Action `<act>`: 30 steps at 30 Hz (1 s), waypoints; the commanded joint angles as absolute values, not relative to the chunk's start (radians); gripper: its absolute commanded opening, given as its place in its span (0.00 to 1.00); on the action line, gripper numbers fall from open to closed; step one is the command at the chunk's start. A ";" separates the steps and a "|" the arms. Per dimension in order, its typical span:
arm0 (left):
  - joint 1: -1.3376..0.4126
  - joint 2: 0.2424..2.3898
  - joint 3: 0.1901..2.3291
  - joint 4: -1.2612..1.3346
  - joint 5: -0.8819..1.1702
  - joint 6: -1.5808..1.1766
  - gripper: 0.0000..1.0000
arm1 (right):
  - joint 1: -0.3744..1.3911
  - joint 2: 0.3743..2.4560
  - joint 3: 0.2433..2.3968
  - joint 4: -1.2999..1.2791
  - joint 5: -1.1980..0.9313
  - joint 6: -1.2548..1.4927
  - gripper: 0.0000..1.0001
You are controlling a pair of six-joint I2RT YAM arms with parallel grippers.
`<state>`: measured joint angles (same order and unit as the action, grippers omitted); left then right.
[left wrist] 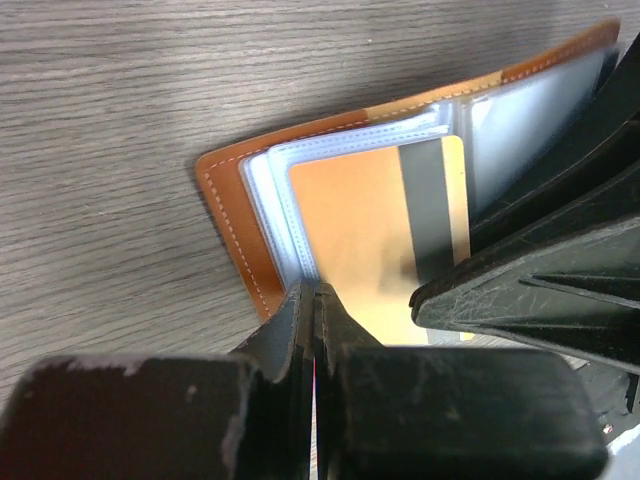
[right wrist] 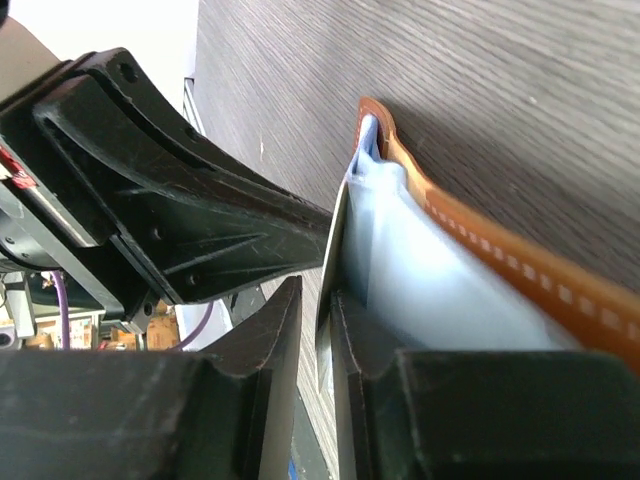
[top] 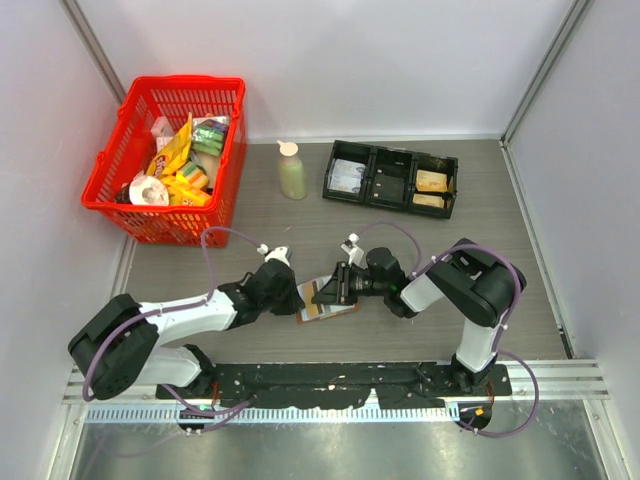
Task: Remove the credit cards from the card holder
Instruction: Remove the credit card from the card holder.
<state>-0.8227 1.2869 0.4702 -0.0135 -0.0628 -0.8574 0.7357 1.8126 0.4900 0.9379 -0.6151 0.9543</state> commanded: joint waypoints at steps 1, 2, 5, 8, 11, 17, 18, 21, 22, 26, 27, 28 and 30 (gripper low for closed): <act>-0.825 1.316 0.494 -0.109 -0.084 -0.813 0.00 | 0.716 1.746 0.456 0.991 -0.667 0.965 0.22; -0.825 1.321 0.498 -0.118 -0.083 -0.805 0.00 | 0.712 1.729 0.453 0.985 -0.669 0.965 0.21; -0.825 1.328 0.509 -0.141 -0.083 -0.789 0.00 | 0.698 1.703 0.454 0.934 -0.666 0.942 0.16; -0.825 1.333 0.511 -0.147 -0.078 -0.781 0.00 | 0.698 1.683 0.462 0.884 -0.661 0.916 0.13; -0.824 1.336 0.512 -0.147 -0.077 -0.781 0.00 | 0.693 1.674 0.459 0.876 -0.664 0.916 0.12; -0.825 1.266 0.476 -0.095 -0.081 -0.822 0.00 | 0.686 1.689 0.445 0.862 -0.660 0.908 0.12; -0.825 1.244 0.474 -0.092 -0.087 -0.825 0.00 | 0.683 1.692 0.440 0.874 -0.660 0.913 0.12; -0.825 1.204 0.469 -0.091 -0.092 -0.839 0.00 | 0.678 1.713 0.426 0.896 -0.652 0.923 0.11; -0.827 1.191 0.466 -0.080 -0.091 -0.844 0.00 | 0.678 1.715 0.425 0.896 -0.650 0.922 0.09; -0.827 1.126 0.465 -0.042 -0.078 -0.854 0.06 | 0.678 1.749 0.425 0.914 -0.649 0.925 0.04; -0.824 1.109 0.469 -0.032 -0.071 -0.856 0.07 | 0.678 1.752 0.425 0.926 -0.649 0.931 0.04; -0.825 1.098 0.474 -0.022 -0.061 -0.857 0.09 | 0.678 1.761 0.425 0.930 -0.649 0.933 0.04; -0.827 1.080 0.480 0.021 -0.045 -0.859 0.11 | 0.678 1.772 0.425 0.940 -0.652 0.942 0.03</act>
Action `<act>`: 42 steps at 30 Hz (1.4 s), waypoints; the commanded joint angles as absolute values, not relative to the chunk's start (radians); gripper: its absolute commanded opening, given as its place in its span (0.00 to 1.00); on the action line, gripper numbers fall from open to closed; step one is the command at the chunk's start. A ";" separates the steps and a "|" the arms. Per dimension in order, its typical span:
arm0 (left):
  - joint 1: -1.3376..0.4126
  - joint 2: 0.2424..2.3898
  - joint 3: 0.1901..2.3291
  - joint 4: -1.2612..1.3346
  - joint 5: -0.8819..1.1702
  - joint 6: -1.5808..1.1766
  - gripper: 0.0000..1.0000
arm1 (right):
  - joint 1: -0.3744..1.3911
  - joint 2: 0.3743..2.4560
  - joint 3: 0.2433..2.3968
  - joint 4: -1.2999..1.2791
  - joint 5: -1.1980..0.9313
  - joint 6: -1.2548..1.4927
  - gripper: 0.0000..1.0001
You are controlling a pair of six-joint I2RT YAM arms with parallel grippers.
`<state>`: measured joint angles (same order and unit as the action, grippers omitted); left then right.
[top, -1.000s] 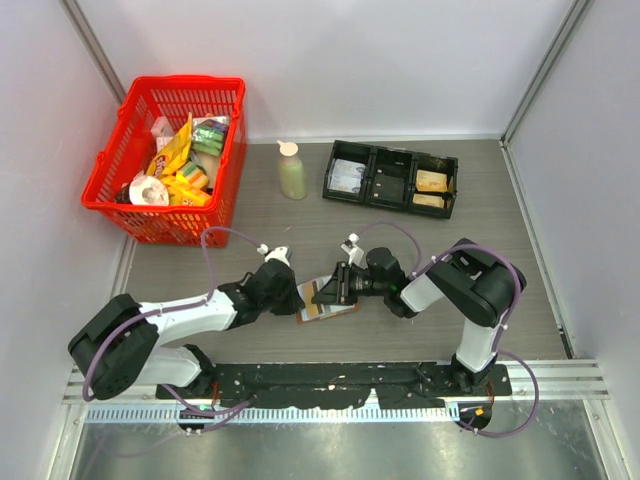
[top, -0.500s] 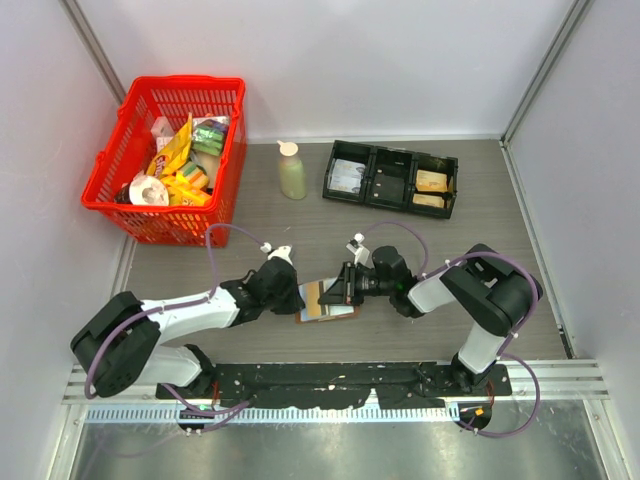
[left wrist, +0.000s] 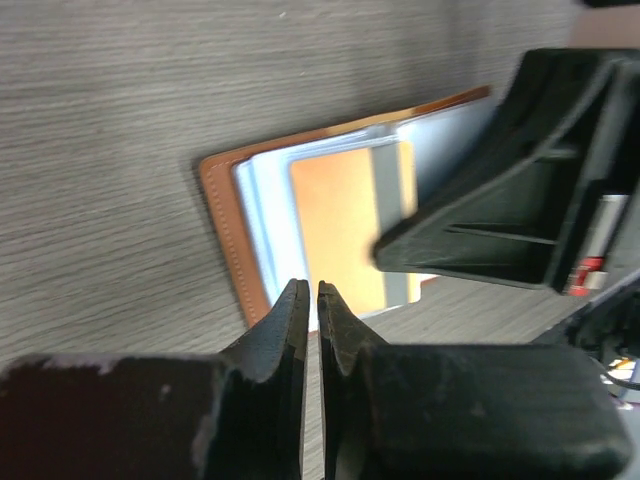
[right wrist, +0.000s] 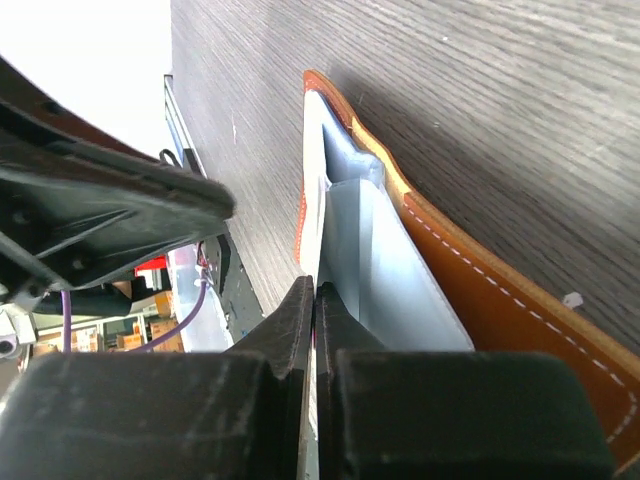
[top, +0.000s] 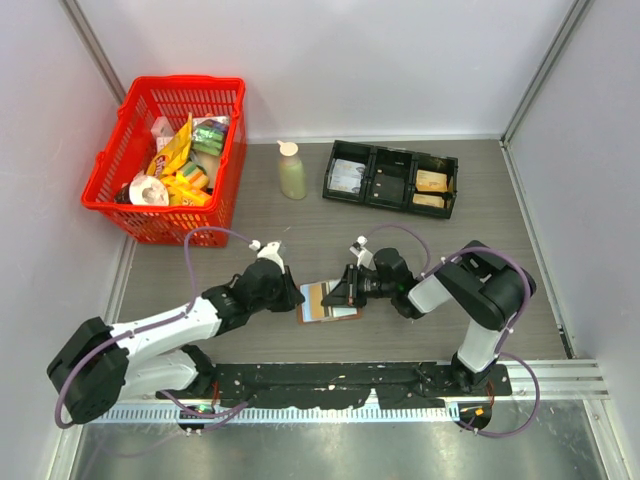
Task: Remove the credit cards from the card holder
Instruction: Remove the credit card from the card holder.
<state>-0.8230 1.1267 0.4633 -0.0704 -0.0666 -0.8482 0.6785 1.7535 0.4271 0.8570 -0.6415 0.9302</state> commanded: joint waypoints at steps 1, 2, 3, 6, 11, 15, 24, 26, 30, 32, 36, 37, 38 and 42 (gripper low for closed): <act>-0.825 1.078 0.485 0.040 -0.040 -0.859 0.11 | 0.678 1.775 0.425 0.948 -0.652 0.942 0.03; -0.827 1.088 0.486 0.063 -0.037 -0.856 0.12 | 0.678 1.779 0.425 0.951 -0.653 0.945 0.04; -0.825 1.100 0.489 0.075 -0.038 -0.854 0.11 | 0.678 1.782 0.425 0.960 -0.652 0.948 0.04; -0.825 1.181 0.508 0.092 -0.029 -0.842 0.08 | 0.678 1.798 0.425 0.979 -0.657 0.962 0.03; -0.825 1.307 0.526 0.095 -0.025 -0.835 0.01 | 0.678 1.807 0.422 1.019 -0.661 0.994 0.09; -0.827 1.351 0.535 0.051 -0.031 -0.816 0.00 | 0.676 1.799 0.429 1.023 -0.655 1.022 0.28; -0.830 1.365 0.525 0.037 -0.023 -0.804 0.00 | 0.686 1.815 0.512 0.881 -0.643 0.991 0.37; -0.831 1.365 0.523 0.037 -0.021 -0.802 0.00 | 0.690 1.821 0.531 0.841 -0.643 0.982 0.38; -0.831 1.364 0.520 0.032 -0.024 -0.796 0.00 | 0.693 1.807 0.540 0.801 -0.650 0.963 0.35; -0.830 1.359 0.517 0.020 -0.035 -0.796 0.00 | 0.687 1.783 0.528 0.798 -0.660 0.954 0.29; -0.831 1.350 0.506 0.003 -0.051 -0.801 0.00 | 0.641 1.701 0.491 0.790 -0.684 0.933 0.24; -0.831 1.350 0.503 0.003 -0.052 -0.801 0.00 | 0.631 1.686 0.486 0.764 -0.689 0.925 0.22; -0.831 1.351 0.503 0.003 -0.052 -0.801 0.00 | 0.624 1.660 0.486 0.747 -0.686 0.910 0.22; -0.831 1.361 0.505 -0.028 -0.052 -0.801 0.00 | 0.621 1.582 0.502 0.637 -0.667 0.862 0.18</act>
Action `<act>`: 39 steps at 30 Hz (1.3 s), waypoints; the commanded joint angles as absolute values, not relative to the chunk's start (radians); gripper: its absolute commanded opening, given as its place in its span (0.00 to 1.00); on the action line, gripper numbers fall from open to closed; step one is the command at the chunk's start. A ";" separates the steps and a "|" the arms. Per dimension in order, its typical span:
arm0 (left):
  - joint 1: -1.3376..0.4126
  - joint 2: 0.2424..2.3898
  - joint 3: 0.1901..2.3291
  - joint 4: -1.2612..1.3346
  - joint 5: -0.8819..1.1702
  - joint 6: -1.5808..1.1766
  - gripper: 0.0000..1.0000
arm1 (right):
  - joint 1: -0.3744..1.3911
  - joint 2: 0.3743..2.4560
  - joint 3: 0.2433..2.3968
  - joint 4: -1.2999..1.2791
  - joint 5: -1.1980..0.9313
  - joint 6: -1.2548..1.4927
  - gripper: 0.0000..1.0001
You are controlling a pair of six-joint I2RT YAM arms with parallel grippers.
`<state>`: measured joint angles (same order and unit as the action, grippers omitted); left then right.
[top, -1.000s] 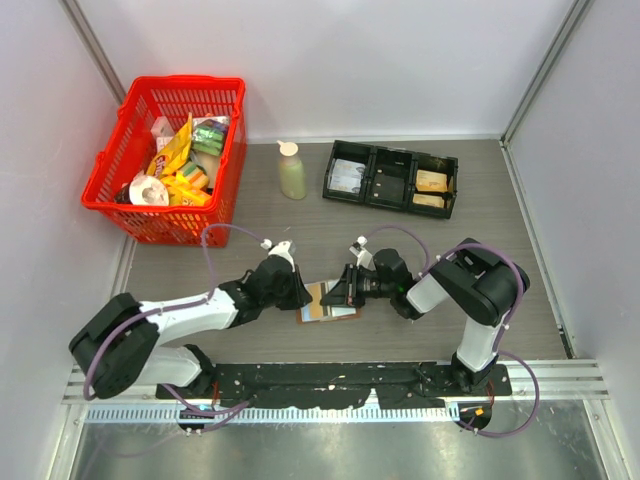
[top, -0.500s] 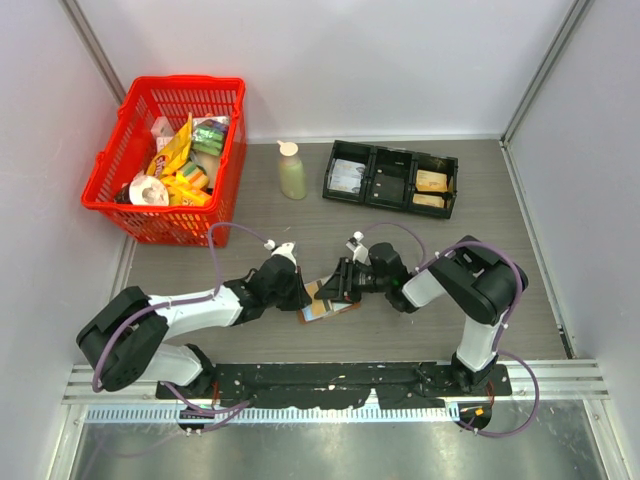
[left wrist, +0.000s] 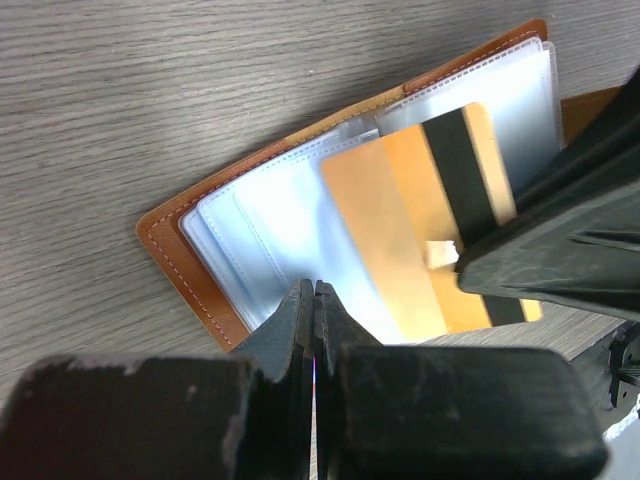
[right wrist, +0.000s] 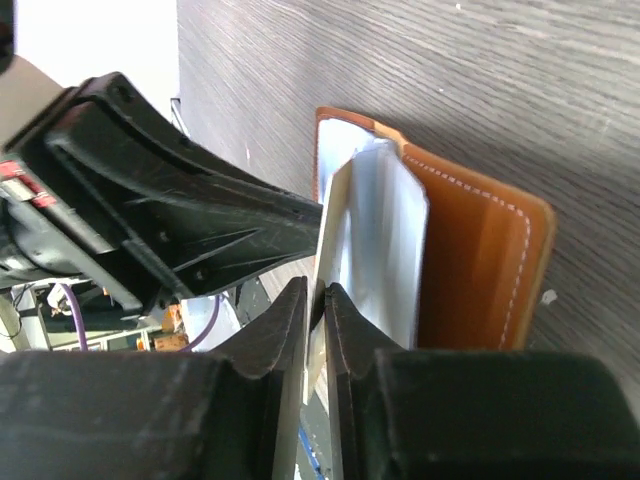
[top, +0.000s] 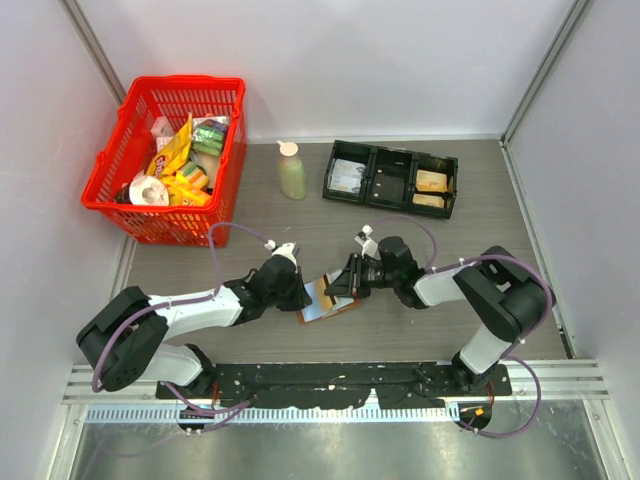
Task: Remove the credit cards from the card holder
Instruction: Remove the credit card from the card holder, then place the credit card in the storage box.
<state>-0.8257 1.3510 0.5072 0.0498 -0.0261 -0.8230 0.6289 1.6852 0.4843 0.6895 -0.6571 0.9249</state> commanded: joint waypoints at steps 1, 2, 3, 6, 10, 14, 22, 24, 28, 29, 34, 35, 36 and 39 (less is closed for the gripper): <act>-0.831 1.362 0.506 -0.028 -0.051 -0.801 0.00 | 0.621 1.566 0.505 0.620 -0.664 0.855 0.18; -0.831 1.361 0.508 -0.029 -0.049 -0.801 0.00 | 0.620 1.560 0.508 0.602 -0.660 0.838 0.18; -0.833 1.361 0.509 -0.029 -0.049 -0.801 0.00 | 0.618 1.551 0.511 0.574 -0.658 0.828 0.18; -0.831 1.355 0.509 -0.031 -0.051 -0.801 0.00 | 0.609 1.542 0.505 0.543 -0.647 0.796 0.11; -0.831 1.341 0.503 -0.025 -0.052 -0.804 0.00 | 0.578 1.514 0.483 0.482 -0.631 0.761 0.01; -0.831 1.319 0.500 -0.008 -0.048 -0.815 0.00 | 0.566 1.437 0.497 0.337 -0.595 0.684 0.01; -0.831 1.220 0.546 -0.014 -0.060 -0.844 0.21 | 0.566 1.214 0.630 -0.044 -0.451 0.442 0.01; -0.833 1.181 0.571 -0.040 -0.081 -0.836 0.34 | 0.566 1.177 0.662 -0.118 -0.416 0.399 0.01; -0.831 1.111 0.626 -0.080 -0.106 -0.746 0.62 | 0.566 1.154 0.716 -0.185 -0.374 0.419 0.01; -0.831 1.094 0.640 -0.080 -0.107 -0.694 0.68 | 0.566 1.154 0.724 -0.189 -0.373 0.454 0.01; -0.851 1.020 0.684 -0.066 -0.109 -0.493 0.84 | 0.568 1.144 0.773 -0.207 -0.357 0.627 0.01; -0.864 1.009 0.687 -0.063 -0.110 -0.450 0.85 | 0.569 1.143 0.791 -0.225 -0.353 0.646 0.01; -0.877 1.000 0.695 -0.058 -0.113 -0.401 0.86 | 0.568 1.143 0.808 -0.250 -0.333 0.693 0.01; -0.932 0.974 0.693 -0.017 -0.117 -0.248 0.88 | 0.568 1.157 0.871 -0.328 -0.351 0.719 0.02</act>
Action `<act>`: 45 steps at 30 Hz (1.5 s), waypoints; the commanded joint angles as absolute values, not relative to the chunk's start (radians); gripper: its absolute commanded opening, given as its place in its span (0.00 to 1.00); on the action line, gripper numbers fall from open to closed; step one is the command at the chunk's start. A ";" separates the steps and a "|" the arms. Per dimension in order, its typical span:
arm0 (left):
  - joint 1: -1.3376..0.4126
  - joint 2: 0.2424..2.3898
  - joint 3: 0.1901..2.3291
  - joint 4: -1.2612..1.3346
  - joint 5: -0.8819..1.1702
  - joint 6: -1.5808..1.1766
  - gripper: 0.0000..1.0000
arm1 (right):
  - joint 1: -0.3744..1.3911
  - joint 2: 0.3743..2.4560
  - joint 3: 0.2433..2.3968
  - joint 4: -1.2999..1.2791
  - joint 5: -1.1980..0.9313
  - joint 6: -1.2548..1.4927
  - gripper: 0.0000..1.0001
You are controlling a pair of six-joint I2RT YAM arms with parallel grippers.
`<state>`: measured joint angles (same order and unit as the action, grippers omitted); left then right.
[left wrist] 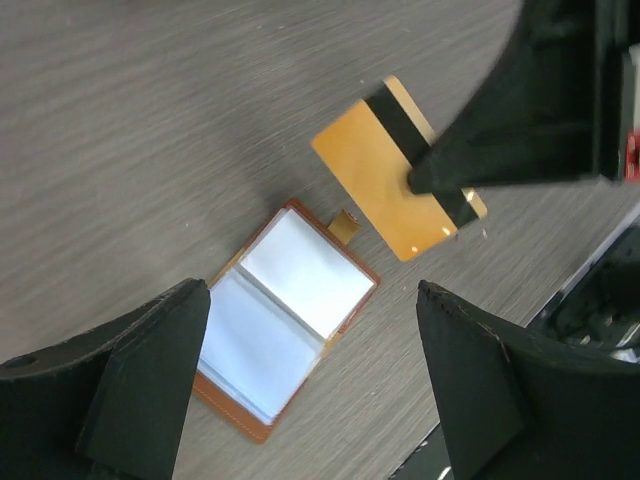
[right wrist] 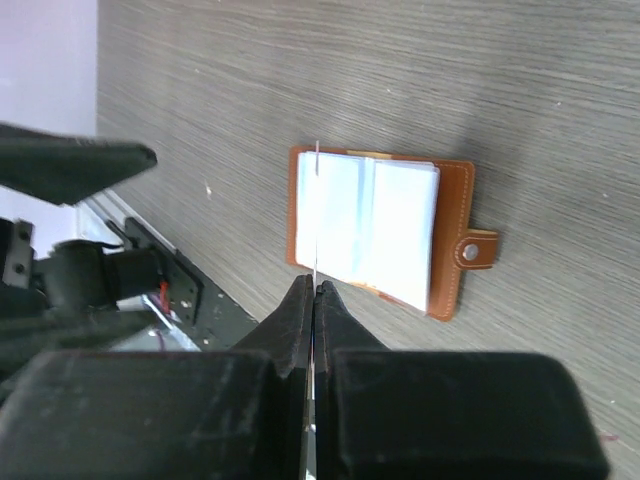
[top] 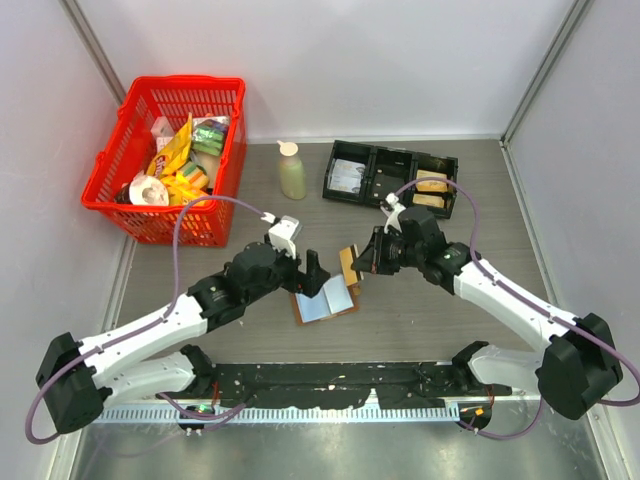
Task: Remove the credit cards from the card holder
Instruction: Place the credit card in the storage box.
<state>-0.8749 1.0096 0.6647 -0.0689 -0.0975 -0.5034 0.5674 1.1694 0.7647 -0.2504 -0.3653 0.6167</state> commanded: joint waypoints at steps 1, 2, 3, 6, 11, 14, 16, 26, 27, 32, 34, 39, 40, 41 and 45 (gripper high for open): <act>-0.952 0.965 0.686 -0.006 -0.120 -0.201 0.89 | 0.568 1.155 0.877 -0.331 -0.365 0.727 0.03; -0.971 0.959 0.678 0.027 -0.120 -0.148 0.90 | 0.568 1.149 0.884 -0.331 -0.364 0.736 0.03; -0.988 0.951 0.670 0.047 -0.120 -0.096 0.91 | 0.572 1.144 0.884 -0.333 -0.345 0.755 0.03; -1.041 0.939 0.652 0.106 -0.118 0.032 1.00 | 0.577 1.132 0.885 -0.336 -0.333 0.796 0.02; -1.103 0.957 0.637 0.207 -0.166 0.168 1.00 | 0.597 1.132 0.893 -0.342 -0.333 0.842 0.01; -1.153 0.992 0.624 0.285 -0.244 0.244 1.00 | 0.606 1.124 0.899 -0.339 -0.328 0.864 0.01; -1.189 1.021 0.601 0.368 -0.305 0.306 1.00 | 0.606 1.118 0.903 -0.339 -0.327 0.873 0.01; -1.290 1.112 0.557 0.601 -0.546 0.483 1.00 | 0.606 1.095 0.928 -0.353 -0.324 0.894 0.01; -1.295 1.123 0.558 0.601 -0.546 0.489 0.98 | 0.606 1.097 0.930 -0.353 -0.324 0.896 0.01; -1.310 1.178 0.566 0.612 -0.546 0.492 0.79 | 0.606 1.100 0.931 -0.347 -0.327 0.907 0.01; -1.316 1.199 0.569 0.614 -0.557 0.495 0.75 | 0.606 1.097 0.930 -0.342 -0.325 0.911 0.01; -1.341 1.258 0.583 0.643 -0.606 0.517 0.67 | 0.606 1.101 0.922 -0.321 -0.330 0.933 0.01; -1.342 1.270 0.586 0.652 -0.618 0.529 0.66 | 0.606 1.101 0.922 -0.318 -0.330 0.936 0.01; -1.345 1.284 0.592 0.661 -0.630 0.538 0.64 | 0.604 1.101 0.920 -0.314 -0.328 0.940 0.01; -1.356 1.328 0.601 0.692 -0.653 0.560 0.49 | 0.606 1.095 0.916 -0.308 -0.322 0.950 0.01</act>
